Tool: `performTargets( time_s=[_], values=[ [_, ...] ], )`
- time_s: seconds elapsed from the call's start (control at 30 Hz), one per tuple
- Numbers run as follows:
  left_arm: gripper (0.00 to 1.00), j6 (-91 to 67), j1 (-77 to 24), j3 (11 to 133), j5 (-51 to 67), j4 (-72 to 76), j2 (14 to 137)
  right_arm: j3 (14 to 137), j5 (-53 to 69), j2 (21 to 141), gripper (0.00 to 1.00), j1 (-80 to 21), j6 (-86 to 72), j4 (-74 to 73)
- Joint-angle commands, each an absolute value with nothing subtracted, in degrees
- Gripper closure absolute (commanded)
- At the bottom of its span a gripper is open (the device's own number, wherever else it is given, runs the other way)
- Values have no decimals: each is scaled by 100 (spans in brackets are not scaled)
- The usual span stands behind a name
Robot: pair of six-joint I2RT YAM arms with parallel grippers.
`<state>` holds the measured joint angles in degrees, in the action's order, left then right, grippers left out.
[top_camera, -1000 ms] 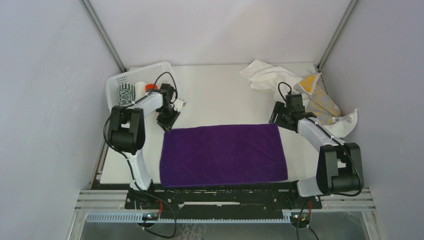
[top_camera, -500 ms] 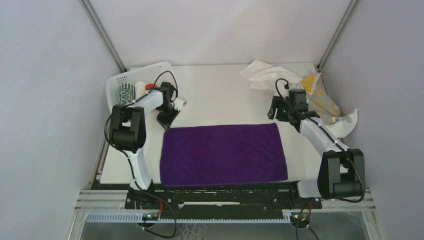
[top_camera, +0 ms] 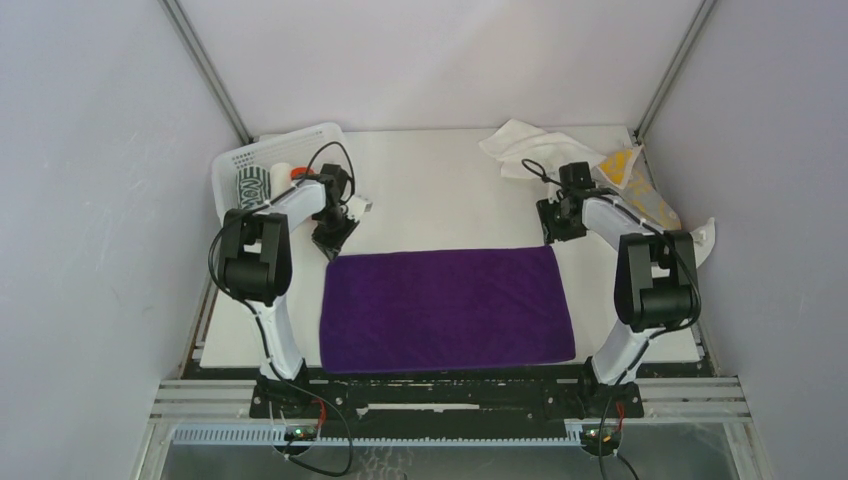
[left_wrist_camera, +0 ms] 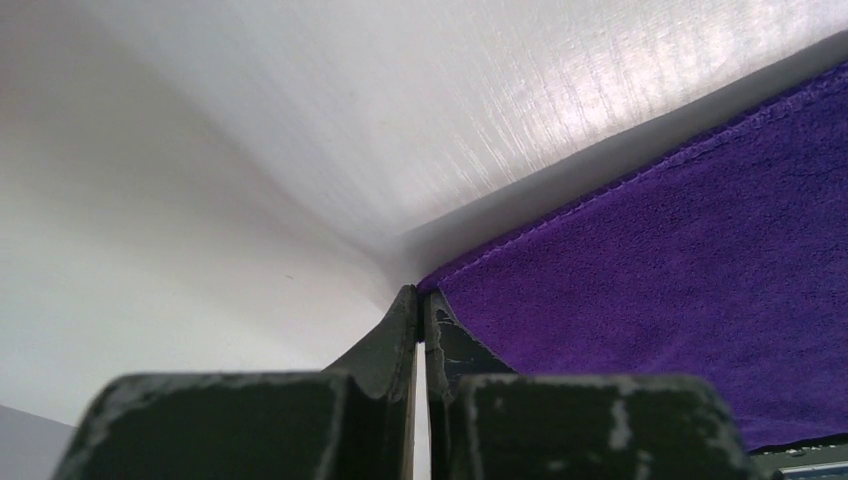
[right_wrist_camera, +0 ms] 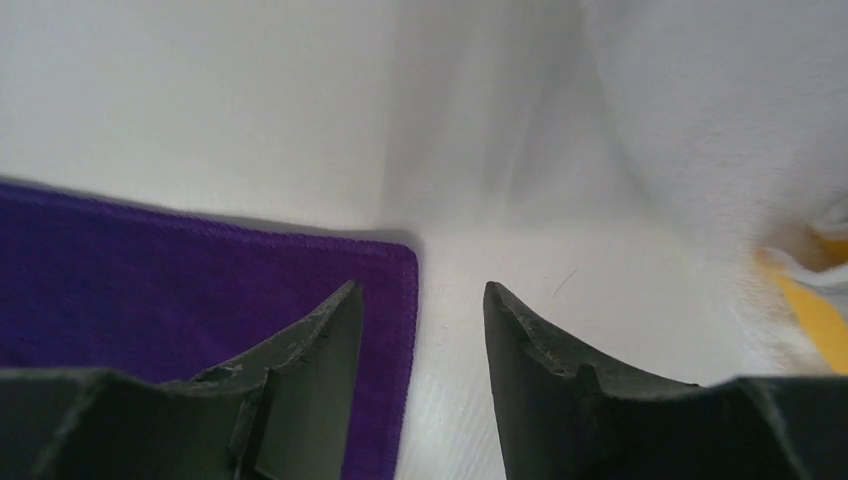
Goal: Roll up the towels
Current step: Fold the towel at the center of the board.
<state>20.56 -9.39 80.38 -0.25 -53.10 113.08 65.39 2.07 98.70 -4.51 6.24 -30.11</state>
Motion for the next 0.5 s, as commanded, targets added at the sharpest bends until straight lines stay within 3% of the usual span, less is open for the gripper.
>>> performTargets(
  time_s=[0.0,0.47],
  values=[
    [95,2030,-831,8368,-232,-5255,11346,6920,402,10154,53,-414,1196,-3381],
    [95,2031,-821,8367,-180,-5255,11373,7385,647,10758,62,-428,1439,-3704]
  ],
)
